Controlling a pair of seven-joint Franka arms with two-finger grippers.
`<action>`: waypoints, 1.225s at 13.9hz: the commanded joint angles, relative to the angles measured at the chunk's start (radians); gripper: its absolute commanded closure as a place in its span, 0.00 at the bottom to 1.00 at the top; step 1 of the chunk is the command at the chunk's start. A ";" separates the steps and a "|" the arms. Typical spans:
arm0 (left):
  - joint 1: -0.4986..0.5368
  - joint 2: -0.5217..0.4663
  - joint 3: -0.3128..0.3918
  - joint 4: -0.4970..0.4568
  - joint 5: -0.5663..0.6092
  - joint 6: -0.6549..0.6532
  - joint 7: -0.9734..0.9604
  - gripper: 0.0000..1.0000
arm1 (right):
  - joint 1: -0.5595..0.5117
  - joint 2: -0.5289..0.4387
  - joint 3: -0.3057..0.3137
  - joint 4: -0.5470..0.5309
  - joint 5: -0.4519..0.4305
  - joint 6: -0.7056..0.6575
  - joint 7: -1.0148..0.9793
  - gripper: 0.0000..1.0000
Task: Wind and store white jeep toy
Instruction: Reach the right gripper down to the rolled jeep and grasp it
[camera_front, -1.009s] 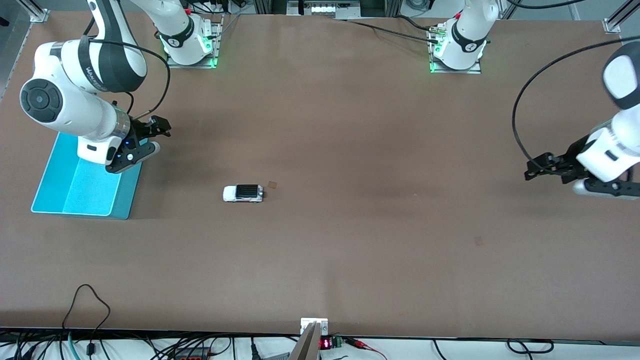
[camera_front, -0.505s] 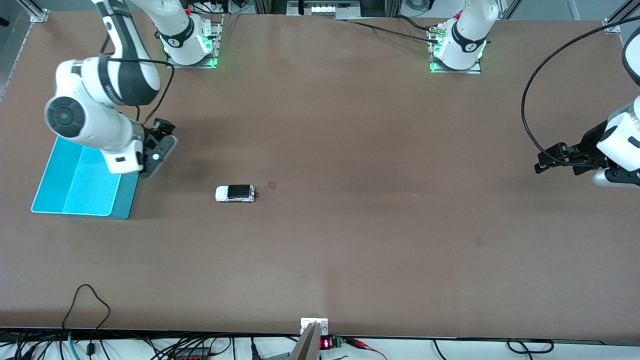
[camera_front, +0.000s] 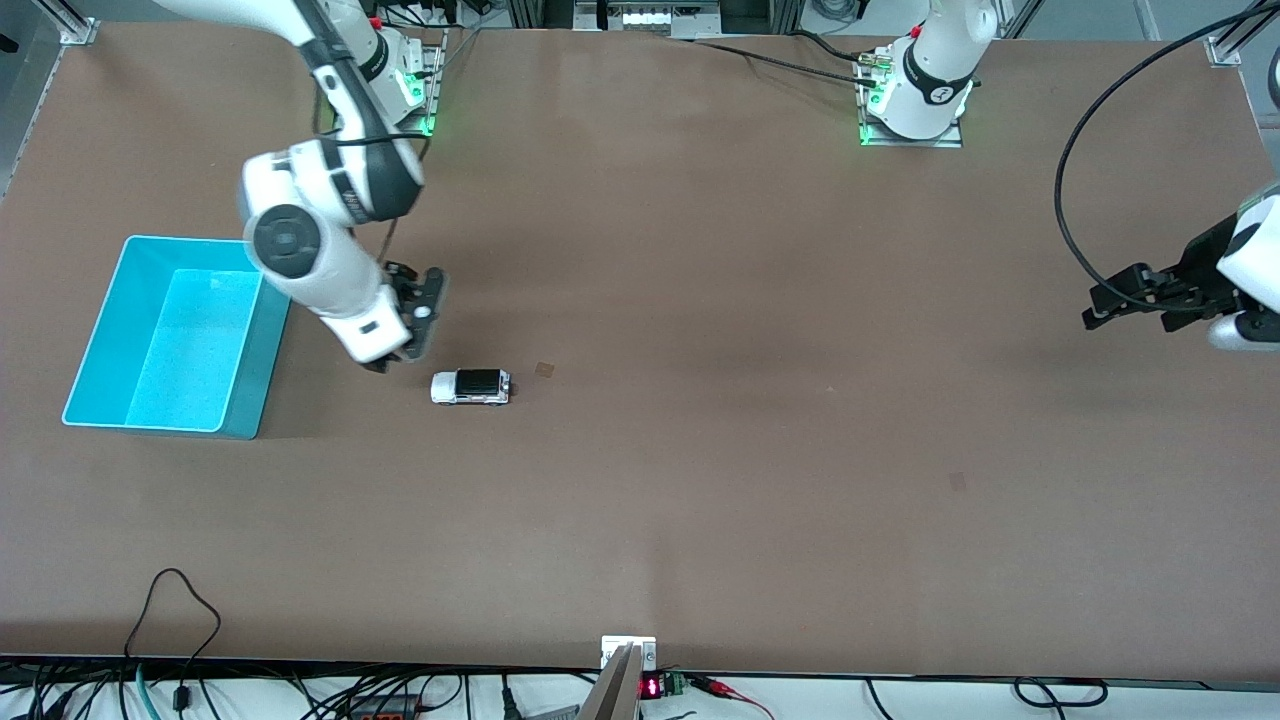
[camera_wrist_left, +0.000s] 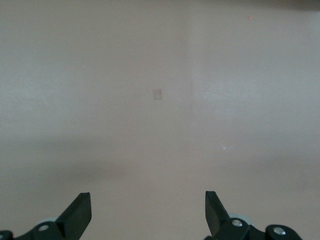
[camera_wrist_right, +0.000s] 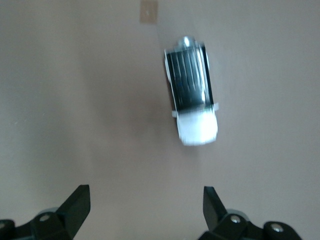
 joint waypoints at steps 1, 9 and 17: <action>-0.002 -0.045 -0.008 0.001 -0.004 -0.038 -0.069 0.00 | -0.008 0.054 0.046 0.018 -0.050 0.072 -0.090 0.00; -0.005 -0.035 -0.014 0.067 0.025 -0.122 -0.055 0.00 | -0.019 0.162 0.046 0.029 -0.039 0.232 -0.186 0.00; -0.014 -0.022 -0.016 0.069 0.025 -0.125 -0.066 0.00 | 0.014 0.288 0.047 0.146 -0.033 0.240 -0.156 0.00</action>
